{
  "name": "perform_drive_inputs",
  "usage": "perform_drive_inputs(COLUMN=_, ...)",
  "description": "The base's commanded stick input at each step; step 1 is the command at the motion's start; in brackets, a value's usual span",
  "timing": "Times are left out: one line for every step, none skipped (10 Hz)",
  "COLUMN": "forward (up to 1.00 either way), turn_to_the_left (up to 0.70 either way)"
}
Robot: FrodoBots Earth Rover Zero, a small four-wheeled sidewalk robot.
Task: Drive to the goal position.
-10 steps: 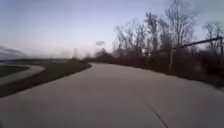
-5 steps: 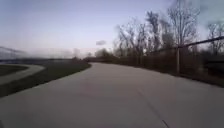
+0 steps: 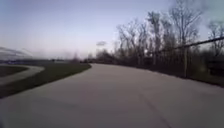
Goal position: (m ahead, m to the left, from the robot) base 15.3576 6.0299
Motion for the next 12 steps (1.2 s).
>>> perform_drive_inputs(forward=1.0, turn_to_the_left=0.02)
perform_drive_inputs(forward=1.0, turn_to_the_left=0.02)
perform_drive_inputs(forward=1.0, turn_to_the_left=0.02)
perform_drive_inputs(forward=1.0, turn_to_the_left=0.02)
perform_drive_inputs(forward=1.0, turn_to_the_left=0.19)
perform_drive_inputs(forward=1.0, turn_to_the_left=0.34)
perform_drive_inputs(forward=1.0, turn_to_the_left=0.4)
perform_drive_inputs(forward=1.0, turn_to_the_left=0.4)
perform_drive_inputs(forward=1.0, turn_to_the_left=0.4)
perform_drive_inputs(forward=1.0, turn_to_the_left=0.07)
perform_drive_inputs(forward=1.0, turn_to_the_left=0.0)
perform_drive_inputs(forward=1.0, turn_to_the_left=0.0)
